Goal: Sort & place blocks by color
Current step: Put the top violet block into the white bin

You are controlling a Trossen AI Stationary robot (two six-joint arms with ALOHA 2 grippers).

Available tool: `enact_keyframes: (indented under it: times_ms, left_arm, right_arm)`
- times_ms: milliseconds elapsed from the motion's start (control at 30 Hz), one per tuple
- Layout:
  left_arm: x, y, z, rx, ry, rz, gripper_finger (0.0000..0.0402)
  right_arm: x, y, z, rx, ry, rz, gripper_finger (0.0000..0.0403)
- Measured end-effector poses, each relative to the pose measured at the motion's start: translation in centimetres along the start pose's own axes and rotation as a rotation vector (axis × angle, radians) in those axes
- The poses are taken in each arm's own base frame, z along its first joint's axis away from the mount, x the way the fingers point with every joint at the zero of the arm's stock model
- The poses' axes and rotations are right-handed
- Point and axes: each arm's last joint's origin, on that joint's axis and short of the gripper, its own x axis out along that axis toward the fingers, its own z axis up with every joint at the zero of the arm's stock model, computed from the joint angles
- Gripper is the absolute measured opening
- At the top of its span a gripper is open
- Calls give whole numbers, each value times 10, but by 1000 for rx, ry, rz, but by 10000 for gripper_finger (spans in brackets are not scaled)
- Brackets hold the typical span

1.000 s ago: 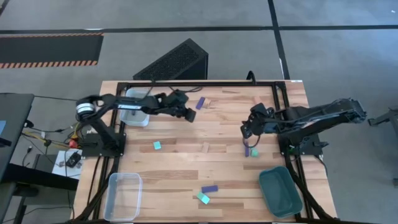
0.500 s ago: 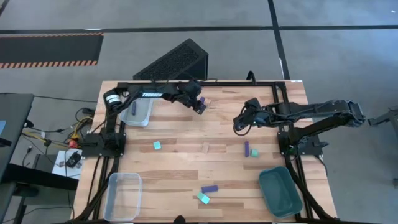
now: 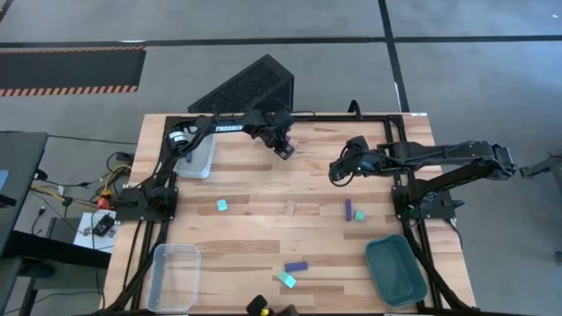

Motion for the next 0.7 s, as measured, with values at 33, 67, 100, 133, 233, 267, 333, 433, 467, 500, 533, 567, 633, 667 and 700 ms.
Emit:
enact_keyframes:
  times_ms: [33, 67, 100, 133, 233, 267, 333, 433, 467, 500, 533, 567, 633, 667, 700]
  left_arm:
    - [0, 1, 0, -4, 6, -19, 144]
    - [0, 1, 0, -16, 14, -38, 142]
    - [-1, 2, 0, -33, 19, -50, 139]
    - [-1, 2, 0, -48, 21, -53, 138]
    - [-3, 1, 1, -78, 20, -53, 139]
    - [-4, 1, 2, -83, 16, -56, 140]
    - [-5, -1, 4, -95, 0, -64, 145]
    - [-4, -4, 3, -111, 17, -95, 156]
    - [-4, -5, 3, -109, 16, -98, 161]
    - [-4, -7, 3, -106, 14, -96, 166]
    - [-4, -8, 3, -105, 10, -85, 171]
    - [-4, -8, 2, -108, 6, -64, 177]
    - [-2, -9, 1, -123, 1, -21, 189]
    - [0, -9, 1, -130, 3, -14, 194]
    - [2, -8, 1, -134, 6, -10, 199]
  right_arm:
    - [0, 0, 0, 2, -2, 1, 228]
    - [0, 0, 0, 3, -1, 1, 228]
    - [0, 0, 0, 3, 1, 1, 228]
    - [0, 0, 1, 3, 1, 1, 228]
    - [0, 0, 0, 2, 4, 2, 228]
    - [0, 0, 0, 2, 5, 2, 228]
    - [0, 0, 0, 0, 7, 4, 228]
    - [-1, 1, -2, -6, 16, 11, 228]
    - [-1, 1, -2, -9, 17, 12, 228]
    - [-1, 1, -3, -11, 18, 14, 228]
    - [-1, 2, -3, -14, 19, 16, 228]
    - [-1, 2, -4, -15, 21, 17, 228]
    - [-2, 2, -4, -20, 23, 17, 228]
    - [-2, 2, -4, -20, 24, 17, 228]
    - [-2, 2, -4, -20, 24, 17, 228]
